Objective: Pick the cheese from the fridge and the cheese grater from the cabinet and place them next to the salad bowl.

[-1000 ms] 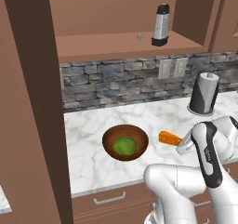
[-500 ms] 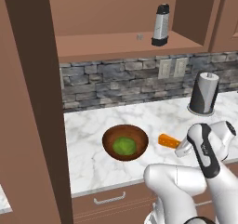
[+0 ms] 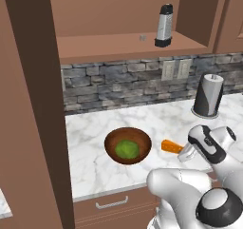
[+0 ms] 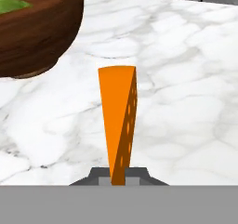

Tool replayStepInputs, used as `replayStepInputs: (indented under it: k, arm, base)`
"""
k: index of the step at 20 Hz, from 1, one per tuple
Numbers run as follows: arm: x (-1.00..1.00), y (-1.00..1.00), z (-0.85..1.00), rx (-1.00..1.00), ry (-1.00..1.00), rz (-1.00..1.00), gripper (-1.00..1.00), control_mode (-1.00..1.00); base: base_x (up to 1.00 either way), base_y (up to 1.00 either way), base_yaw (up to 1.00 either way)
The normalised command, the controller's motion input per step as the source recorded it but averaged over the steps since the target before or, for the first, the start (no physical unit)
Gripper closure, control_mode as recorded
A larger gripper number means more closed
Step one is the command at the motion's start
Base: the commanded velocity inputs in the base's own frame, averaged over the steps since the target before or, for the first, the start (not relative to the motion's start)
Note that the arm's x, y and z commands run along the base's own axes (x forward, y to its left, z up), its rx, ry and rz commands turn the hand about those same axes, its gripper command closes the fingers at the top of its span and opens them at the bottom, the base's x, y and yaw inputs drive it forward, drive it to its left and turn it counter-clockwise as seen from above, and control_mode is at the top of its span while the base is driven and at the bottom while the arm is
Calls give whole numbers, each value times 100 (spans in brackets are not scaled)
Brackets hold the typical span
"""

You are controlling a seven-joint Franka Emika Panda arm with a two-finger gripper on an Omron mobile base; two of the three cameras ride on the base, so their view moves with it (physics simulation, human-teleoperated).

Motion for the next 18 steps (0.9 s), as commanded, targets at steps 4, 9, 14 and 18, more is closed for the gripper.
replayStepInputs:
  k: [4,9,14,18]
  arm:
    - [23,0,-44,0,0,0,100,-100]
    - [23,0,-45,0,0,0,100,-100]
    - [17,4,-39,0,0,0,-100,-100]
    - [-28,0,17,0,-12,0,-100,-100]
  base:
    - [0,0,0]
    - [0,0,0]
    - [0,0,0]
    - [0,0,0]
